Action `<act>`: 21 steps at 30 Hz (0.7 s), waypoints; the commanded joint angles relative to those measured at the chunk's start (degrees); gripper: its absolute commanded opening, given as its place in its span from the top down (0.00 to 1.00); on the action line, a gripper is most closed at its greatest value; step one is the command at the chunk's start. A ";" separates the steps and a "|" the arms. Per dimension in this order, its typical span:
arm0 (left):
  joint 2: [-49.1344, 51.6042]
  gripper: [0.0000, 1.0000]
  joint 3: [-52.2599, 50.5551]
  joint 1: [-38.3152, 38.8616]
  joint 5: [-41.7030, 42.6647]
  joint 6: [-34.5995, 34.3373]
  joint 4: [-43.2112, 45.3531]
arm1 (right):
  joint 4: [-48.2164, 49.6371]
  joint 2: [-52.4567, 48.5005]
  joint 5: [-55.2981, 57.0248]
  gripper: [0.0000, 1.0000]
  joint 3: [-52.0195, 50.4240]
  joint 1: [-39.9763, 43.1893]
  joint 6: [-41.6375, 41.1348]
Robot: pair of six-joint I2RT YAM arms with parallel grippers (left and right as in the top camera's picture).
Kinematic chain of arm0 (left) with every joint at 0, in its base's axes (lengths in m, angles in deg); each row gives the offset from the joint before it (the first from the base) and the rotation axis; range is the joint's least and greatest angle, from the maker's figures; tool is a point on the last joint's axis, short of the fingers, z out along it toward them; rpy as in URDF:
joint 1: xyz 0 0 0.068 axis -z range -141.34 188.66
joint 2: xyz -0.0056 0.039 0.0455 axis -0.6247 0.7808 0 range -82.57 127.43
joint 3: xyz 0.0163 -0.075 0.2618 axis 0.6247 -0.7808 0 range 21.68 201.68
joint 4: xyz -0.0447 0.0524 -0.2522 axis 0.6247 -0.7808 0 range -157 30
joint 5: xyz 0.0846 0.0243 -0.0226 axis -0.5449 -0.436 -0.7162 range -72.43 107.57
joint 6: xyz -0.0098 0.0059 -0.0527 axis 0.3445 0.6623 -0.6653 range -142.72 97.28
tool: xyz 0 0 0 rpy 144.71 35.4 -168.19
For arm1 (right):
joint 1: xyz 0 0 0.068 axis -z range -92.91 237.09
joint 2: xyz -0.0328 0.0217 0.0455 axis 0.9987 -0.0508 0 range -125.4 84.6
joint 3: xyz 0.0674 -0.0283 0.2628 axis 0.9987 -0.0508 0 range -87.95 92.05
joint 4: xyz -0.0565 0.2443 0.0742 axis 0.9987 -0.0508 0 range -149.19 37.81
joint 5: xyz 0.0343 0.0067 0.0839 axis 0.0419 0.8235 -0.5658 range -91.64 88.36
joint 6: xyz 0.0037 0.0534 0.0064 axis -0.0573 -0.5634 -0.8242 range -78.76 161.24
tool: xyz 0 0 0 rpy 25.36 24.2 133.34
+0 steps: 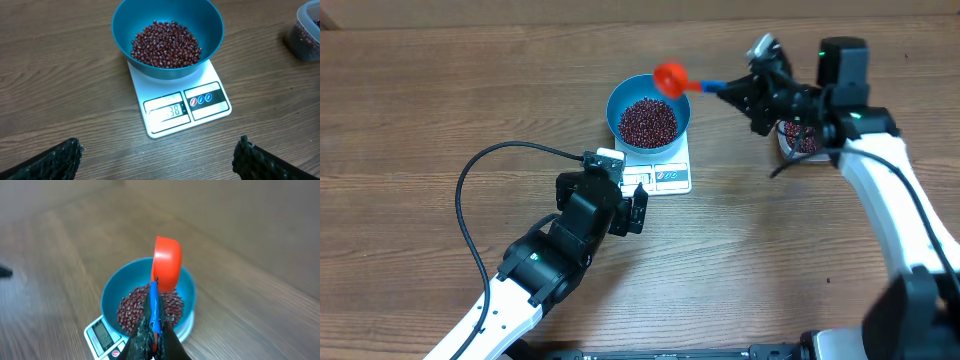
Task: Scoop item into bowl and weigh 150g on scale
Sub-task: 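Move the empty scoop with the right gripper back to the container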
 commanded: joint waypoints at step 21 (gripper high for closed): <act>0.09 0.00 1.29 -0.31 -0.59 -0.96 0.17 | -26.25 15.56 59.10 0.96 1.31 0.68 -13.33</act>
